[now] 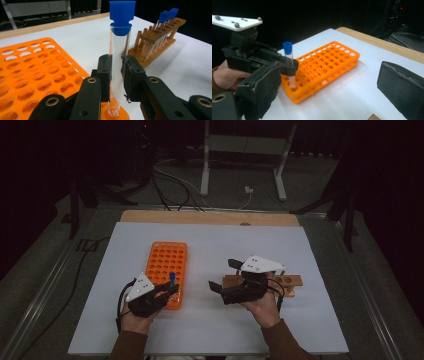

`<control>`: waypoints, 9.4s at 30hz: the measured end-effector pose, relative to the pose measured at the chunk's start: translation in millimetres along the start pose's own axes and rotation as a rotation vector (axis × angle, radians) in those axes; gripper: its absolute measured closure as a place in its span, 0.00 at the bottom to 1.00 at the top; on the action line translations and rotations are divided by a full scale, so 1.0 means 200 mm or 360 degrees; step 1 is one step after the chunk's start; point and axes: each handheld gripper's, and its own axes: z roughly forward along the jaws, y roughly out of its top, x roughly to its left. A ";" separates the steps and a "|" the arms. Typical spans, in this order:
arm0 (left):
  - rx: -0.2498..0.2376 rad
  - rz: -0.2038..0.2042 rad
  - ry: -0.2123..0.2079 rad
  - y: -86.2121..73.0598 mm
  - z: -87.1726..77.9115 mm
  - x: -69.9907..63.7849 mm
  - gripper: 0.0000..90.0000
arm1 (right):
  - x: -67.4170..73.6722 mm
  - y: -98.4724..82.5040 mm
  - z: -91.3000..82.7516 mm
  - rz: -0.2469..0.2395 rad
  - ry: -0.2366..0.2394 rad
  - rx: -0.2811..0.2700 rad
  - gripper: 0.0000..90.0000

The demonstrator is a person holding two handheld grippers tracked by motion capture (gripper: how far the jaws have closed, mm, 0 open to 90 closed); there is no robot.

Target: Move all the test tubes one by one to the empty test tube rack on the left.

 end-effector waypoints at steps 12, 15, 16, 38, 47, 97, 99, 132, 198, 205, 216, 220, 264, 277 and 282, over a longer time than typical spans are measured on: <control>0.0076 -0.0011 0.0038 -0.07 0.04 0.00 0.86 | 0.01 -0.01 0.02 -0.0008 0.0012 0.0010 0.06; 0.0108 -0.0007 0.0039 -0.09 0.05 -0.01 0.86 | 0.01 -0.02 0.03 -0.0007 0.0017 0.0020 0.06; 0.0121 -0.0002 0.0040 -0.09 0.05 -0.01 0.86 | 0.01 -0.03 0.03 -0.0001 0.0020 0.0023 0.06; 0.0268 0.0014 0.0081 -0.12 0.06 -0.03 0.86 | 0.01 -0.07 0.04 0.0010 0.0045 0.0050 0.06; 0.0275 0.0047 0.0101 -0.13 0.06 -0.04 0.86 | 0.01 -0.07 0.04 0.0018 0.0052 0.0045 0.06; 0.0022 -0.0075 0.0253 -0.01 -0.11 0.03 0.00 | -0.04 -0.04 -0.01 0.0030 0.0020 -0.0018 0.02; 0.0005 -0.0084 0.0262 0.00 -0.13 0.04 0.00 | -0.06 -0.03 -0.03 0.0034 0.0003 -0.0027 0.02; -0.0054 -0.0131 0.0327 -0.02 -0.21 0.13 0.01 | -0.45 -0.15 -0.39 0.0215 -0.0443 -0.0052 0.03; -0.0065 -0.0146 0.0349 -0.03 -0.21 0.13 0.01 | -0.47 -0.31 -0.42 0.0049 -0.0551 0.0208 0.85; -0.0071 -0.0149 0.0350 -0.02 -0.22 0.13 0.01 | -0.42 -0.22 -0.45 -0.0031 -0.0575 0.0162 0.85; -0.0120 -0.0135 0.0313 0.02 -0.23 0.10 0.01 | -0.35 -0.12 -0.50 -0.0088 -0.0556 0.0135 0.85; -0.0154 -0.0132 0.0285 0.05 -0.24 0.08 0.01 | -0.32 -0.11 -0.50 -0.0094 -0.0535 0.0138 0.85; -0.0048 0.0029 0.0009 0.29 0.05 -0.13 0.03 | -0.02 0.10 0.06 -0.0115 -0.0066 0.0144 0.85; 0.0008 0.0143 -0.0047 0.32 0.14 -0.22 0.34 | 0.05 0.12 0.12 -0.0119 0.0039 0.0148 0.85; 0.0030 0.0154 -0.0110 0.32 0.15 -0.22 0.59 | 0.07 0.13 0.14 -0.0124 0.0076 0.0148 0.85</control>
